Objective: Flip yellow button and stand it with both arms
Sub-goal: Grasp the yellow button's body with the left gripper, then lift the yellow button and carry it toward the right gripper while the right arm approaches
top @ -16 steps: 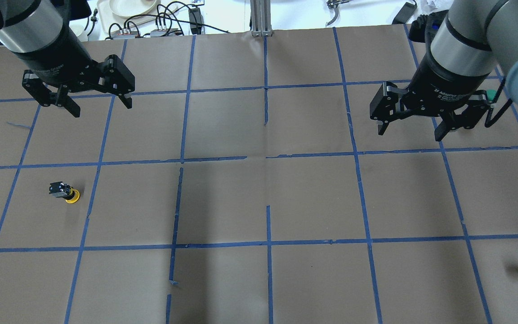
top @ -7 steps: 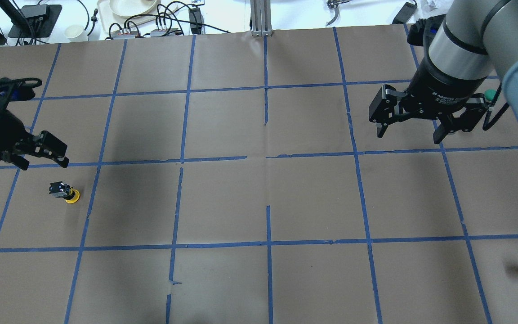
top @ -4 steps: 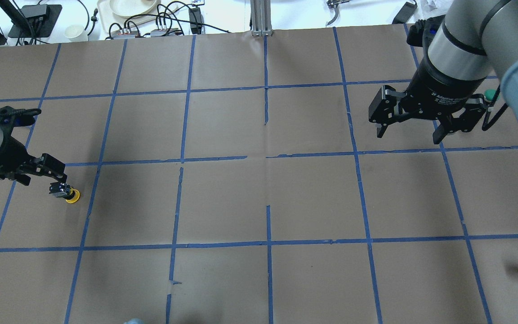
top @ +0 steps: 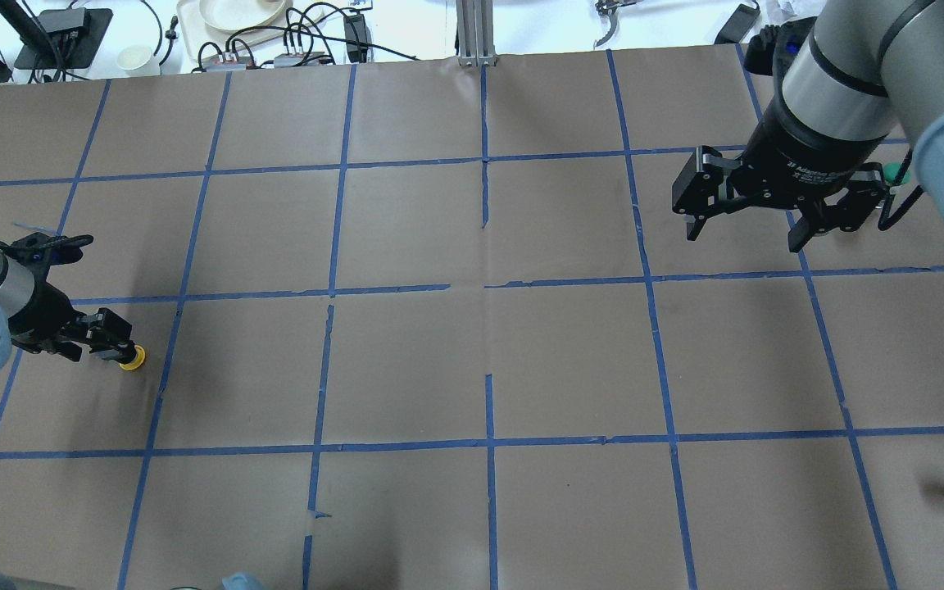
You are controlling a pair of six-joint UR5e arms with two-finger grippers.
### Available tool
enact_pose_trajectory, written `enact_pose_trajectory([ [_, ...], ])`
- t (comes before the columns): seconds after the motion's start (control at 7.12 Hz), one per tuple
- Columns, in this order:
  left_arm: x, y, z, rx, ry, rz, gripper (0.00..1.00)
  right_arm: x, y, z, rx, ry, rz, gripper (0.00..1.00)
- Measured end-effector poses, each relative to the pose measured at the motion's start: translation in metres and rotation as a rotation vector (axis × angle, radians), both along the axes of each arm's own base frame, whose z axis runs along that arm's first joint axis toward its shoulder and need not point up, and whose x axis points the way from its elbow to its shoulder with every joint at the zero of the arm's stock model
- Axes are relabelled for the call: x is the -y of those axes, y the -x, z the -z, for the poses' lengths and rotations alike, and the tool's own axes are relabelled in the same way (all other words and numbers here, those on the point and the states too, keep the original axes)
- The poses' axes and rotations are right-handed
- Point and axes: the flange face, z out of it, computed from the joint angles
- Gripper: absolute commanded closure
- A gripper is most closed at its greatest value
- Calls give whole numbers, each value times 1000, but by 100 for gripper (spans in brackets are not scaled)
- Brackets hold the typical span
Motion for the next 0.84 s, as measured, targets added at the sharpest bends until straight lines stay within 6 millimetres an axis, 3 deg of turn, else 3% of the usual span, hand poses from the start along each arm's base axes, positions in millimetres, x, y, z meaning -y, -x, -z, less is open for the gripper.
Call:
enact_pose_trajectory([
  [0.14, 1, 1, -2, 2, 4, 4, 75, 0, 0, 1, 5, -3, 0, 0],
  [0.28, 2, 1, -3, 3, 9, 8, 80, 0, 0, 1, 9, -6, 1, 0],
  [0.56, 8, 1, -14, 10, 29, 18, 81, 1, 1, 1, 5, -2, 4, 0],
  [0.84, 23, 13, -51, -105, 65, 25, 81, 5, 11, 2, 6, 0, 77, 0],
])
